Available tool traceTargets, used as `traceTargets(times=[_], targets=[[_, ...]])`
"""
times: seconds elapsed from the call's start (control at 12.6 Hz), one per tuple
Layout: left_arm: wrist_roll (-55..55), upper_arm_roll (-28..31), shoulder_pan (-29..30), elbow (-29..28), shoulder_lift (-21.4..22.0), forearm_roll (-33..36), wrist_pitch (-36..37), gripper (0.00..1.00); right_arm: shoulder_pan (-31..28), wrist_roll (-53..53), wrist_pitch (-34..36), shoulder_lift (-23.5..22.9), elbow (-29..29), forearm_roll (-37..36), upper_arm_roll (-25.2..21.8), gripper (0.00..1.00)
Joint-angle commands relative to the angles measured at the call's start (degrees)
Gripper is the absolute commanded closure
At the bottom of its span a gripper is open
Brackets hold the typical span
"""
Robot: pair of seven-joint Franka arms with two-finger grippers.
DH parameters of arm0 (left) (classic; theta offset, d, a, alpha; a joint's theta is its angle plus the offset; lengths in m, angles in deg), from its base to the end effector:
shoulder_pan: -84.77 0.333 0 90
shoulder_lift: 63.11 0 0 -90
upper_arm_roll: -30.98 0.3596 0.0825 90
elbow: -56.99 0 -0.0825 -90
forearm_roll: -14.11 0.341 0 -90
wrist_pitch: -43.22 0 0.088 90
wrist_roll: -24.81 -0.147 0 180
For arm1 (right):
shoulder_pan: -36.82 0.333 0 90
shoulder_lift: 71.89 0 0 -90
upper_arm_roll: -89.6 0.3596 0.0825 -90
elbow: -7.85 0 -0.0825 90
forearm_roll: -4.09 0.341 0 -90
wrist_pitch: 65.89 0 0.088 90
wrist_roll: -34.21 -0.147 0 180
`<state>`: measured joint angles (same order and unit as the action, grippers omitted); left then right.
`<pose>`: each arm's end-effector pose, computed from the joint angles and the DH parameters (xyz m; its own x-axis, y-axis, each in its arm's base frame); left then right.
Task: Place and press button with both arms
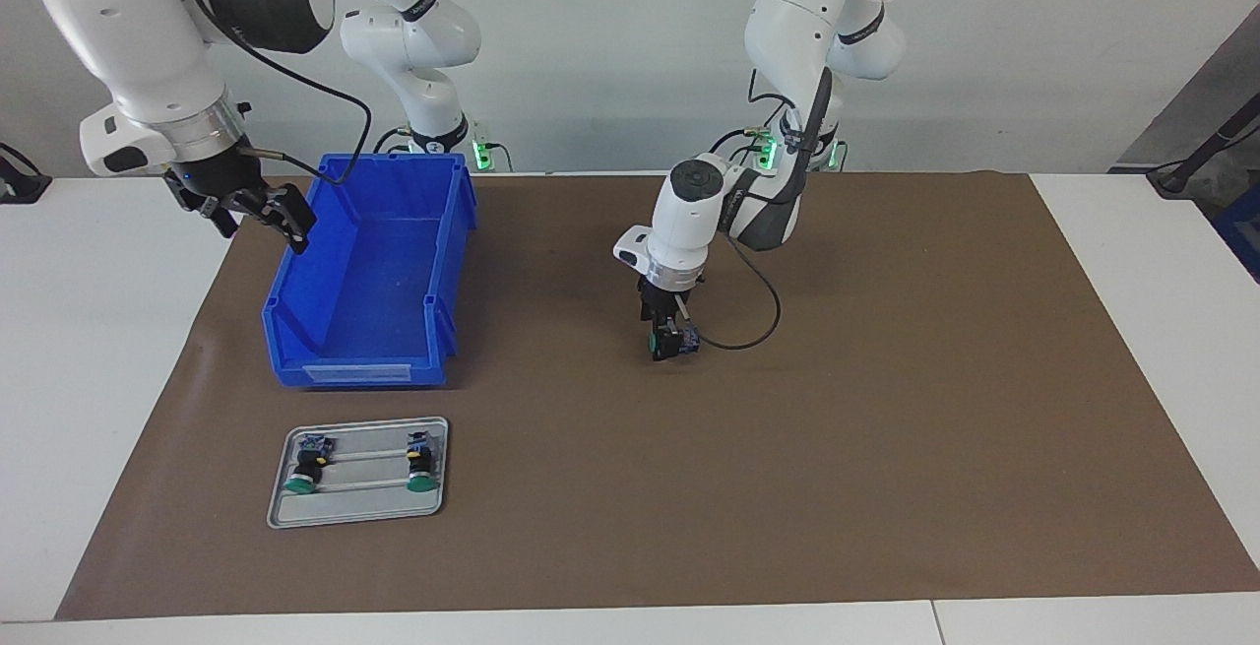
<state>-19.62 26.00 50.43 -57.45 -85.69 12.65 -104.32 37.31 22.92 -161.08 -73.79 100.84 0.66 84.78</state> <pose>0.4821 -0.3906 0.3125 0.1290 -0.9776 0.1661 -0.9851 -0.1456 -0.0918 0.5278 -0.0475 0.5966 0.9645 -0.2636 0.0173 -0.2642 -0.9626 0.0602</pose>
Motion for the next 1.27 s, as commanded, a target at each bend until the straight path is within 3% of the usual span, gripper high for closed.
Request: traceTargets(times=[0.0, 0.08, 0.16, 0.24, 0.4, 1.19], targets=[[-0.9, 1.1, -1.0, -1.8, 0.3, 1.4, -2.0, 0.51, -0.7, 0.3, -1.4, 1.6, 2.0, 0.9, 0.4, 0.00], [-0.9, 1.1, -0.8, -1.8, 0.3, 3.7, -2.1, 0.53, -0.7, 0.3, -1.4, 1.6, 2.0, 0.9, 0.4, 0.00], [-0.9, 1.1, -0.7, -1.7, 0.3, 4.6, -2.2, 0.70, -0.7, 0.3, -1.4, 1.6, 2.0, 0.9, 0.4, 0.00], [-0.8, 1.0, -0.6, -1.7, 0.3, 4.7, -2.7, 0.78, -0.7, 0.4, -1.4, 1.6, 2.0, 0.9, 0.4, 0.00], [-0.8, 1.0, -0.4, -1.7, 0.3, 4.7, -2.8, 0.85, -0.7, 0.3, -1.4, 1.6, 2.0, 0.9, 0.4, 0.00], [-0.4, 0.9, 0.0, 1.4, -0.4, 4.2, -2.0, 0.85, -0.7, 0.4, -1.4, 1.6, 2.0, 0.9, 0.3, 0.00]])
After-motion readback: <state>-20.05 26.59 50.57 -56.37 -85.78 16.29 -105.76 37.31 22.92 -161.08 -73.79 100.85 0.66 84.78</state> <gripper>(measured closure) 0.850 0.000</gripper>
